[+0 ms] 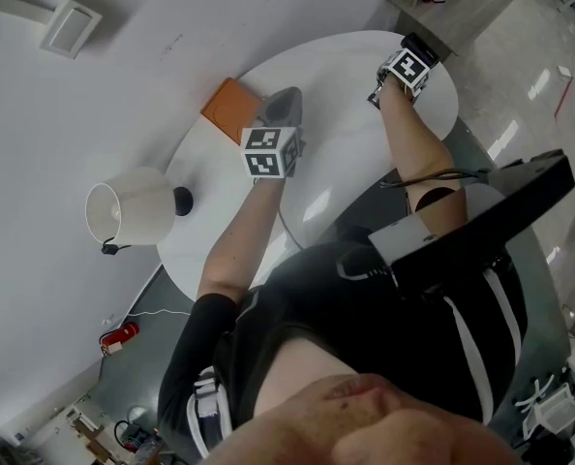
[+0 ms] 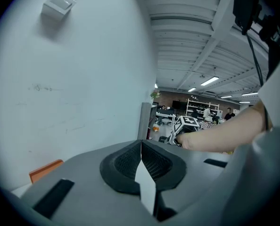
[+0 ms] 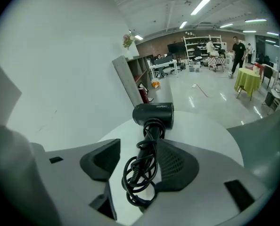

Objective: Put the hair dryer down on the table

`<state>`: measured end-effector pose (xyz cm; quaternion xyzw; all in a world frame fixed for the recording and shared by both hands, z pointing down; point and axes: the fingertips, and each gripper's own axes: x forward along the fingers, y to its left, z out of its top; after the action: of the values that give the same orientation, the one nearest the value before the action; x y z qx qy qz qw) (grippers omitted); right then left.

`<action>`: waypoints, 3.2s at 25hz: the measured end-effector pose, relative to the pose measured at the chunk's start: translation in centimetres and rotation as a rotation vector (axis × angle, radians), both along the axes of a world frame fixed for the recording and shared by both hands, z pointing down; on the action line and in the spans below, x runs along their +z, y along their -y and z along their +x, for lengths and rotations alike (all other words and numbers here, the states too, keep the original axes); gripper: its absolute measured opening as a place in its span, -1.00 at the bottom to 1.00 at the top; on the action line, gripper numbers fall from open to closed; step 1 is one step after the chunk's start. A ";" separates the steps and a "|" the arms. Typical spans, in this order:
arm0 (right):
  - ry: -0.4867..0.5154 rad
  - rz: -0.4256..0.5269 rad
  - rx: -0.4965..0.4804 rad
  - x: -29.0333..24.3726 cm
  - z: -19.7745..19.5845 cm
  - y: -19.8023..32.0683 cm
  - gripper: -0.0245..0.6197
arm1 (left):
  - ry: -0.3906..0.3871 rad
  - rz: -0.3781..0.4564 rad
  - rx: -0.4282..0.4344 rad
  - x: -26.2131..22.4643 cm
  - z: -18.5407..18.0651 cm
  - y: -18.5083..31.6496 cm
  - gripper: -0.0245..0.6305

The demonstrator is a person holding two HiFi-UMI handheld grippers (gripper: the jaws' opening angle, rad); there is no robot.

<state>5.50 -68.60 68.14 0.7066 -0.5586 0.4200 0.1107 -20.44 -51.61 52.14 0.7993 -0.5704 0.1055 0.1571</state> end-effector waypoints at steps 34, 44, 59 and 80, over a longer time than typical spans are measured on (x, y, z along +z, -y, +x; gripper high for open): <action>0.087 0.550 -0.607 -24.3 -20.9 -17.7 -0.71 | 0.023 0.291 -0.327 -11.7 -14.4 -21.1 -0.83; 0.195 0.646 -0.846 -28.8 -27.9 -25.8 -0.71 | 0.046 0.338 -0.424 -14.3 -17.1 -28.4 -0.83; 0.175 0.823 -1.192 -32.1 -34.6 -38.2 -0.71 | 0.061 0.382 -0.626 -16.9 -20.9 -39.4 -0.83; 0.263 0.902 -1.469 -32.4 -39.3 -43.8 -0.75 | 0.096 0.366 -0.835 -15.9 -21.5 -44.2 -0.83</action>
<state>-33.81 -24.84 35.74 0.0898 -0.9942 0.0591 -0.0023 -41.92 -7.37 36.23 0.5098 -0.8595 -0.0325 0.0160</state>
